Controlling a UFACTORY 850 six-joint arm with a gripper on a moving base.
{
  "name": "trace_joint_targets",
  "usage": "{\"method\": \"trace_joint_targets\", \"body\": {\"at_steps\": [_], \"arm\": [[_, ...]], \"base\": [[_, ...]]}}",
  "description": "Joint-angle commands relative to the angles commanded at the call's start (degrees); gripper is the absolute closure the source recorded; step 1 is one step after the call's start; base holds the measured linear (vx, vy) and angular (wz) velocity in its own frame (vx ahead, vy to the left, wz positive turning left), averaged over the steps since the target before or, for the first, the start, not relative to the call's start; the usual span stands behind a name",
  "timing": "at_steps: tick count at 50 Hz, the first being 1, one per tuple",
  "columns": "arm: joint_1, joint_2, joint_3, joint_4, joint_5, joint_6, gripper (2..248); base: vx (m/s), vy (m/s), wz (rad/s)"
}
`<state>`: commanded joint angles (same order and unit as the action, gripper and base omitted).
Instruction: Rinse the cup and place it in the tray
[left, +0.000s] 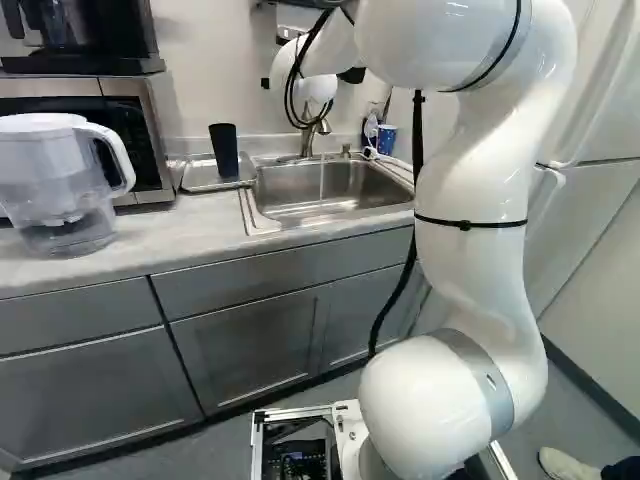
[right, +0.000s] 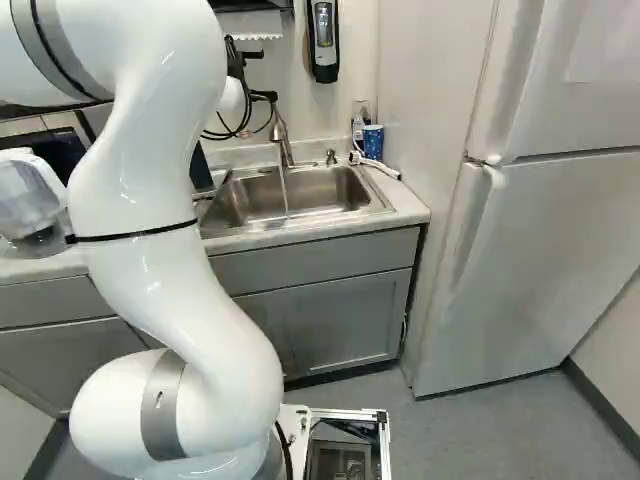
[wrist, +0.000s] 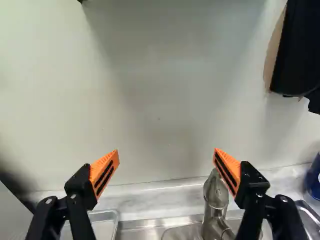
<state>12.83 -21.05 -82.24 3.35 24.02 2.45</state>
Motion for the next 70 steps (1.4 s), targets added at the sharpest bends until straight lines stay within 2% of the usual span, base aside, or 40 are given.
{"method": "trace_joint_targets", "body": {"at_steps": [16,40,70], "arm": [[0.07,0.67,0.79,0.0,-0.07,0.0,3],[0.05,6.17,7.11,0.0,-0.07,0.0,3],[0.01,6.69,7.7,0.0,0.36,0.0,3]], "base": [[0.0,0.0,0.0],[0.0,0.0,0.0],[0.0,0.0,0.0]]}}
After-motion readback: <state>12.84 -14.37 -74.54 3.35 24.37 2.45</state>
